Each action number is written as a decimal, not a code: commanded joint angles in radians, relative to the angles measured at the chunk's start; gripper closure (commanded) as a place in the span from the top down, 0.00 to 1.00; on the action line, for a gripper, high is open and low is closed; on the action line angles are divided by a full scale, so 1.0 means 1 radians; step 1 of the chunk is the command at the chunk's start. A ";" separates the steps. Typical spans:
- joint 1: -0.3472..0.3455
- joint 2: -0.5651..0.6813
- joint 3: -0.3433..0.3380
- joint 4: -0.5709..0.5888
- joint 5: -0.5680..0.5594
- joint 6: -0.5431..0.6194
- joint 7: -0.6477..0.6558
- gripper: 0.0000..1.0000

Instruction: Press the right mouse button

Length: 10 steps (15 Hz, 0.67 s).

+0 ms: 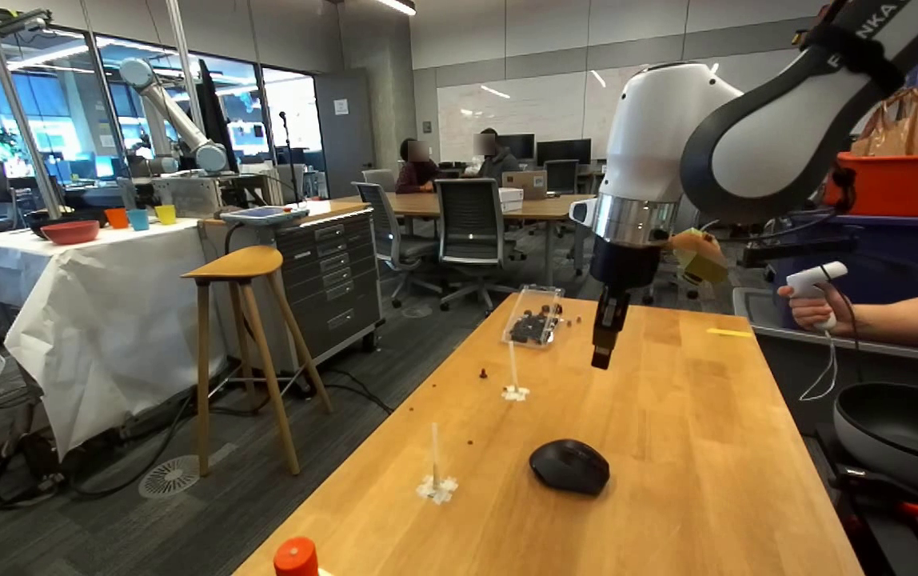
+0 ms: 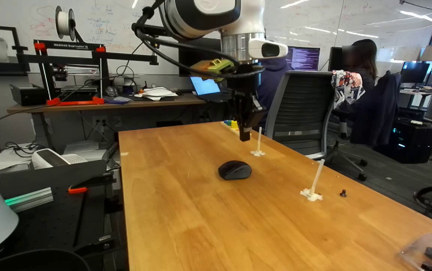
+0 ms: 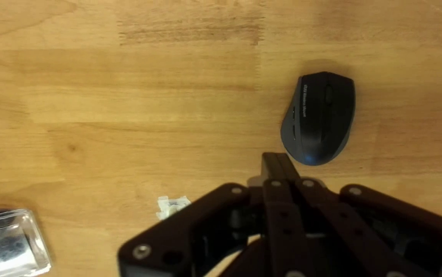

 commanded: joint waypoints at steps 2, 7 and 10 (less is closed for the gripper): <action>-0.024 -0.076 -0.014 0.037 0.039 -0.130 -0.047 0.00; -0.044 -0.110 -0.038 0.083 0.035 -0.221 -0.059 0.00; -0.052 -0.116 -0.049 0.103 0.034 -0.253 -0.051 0.27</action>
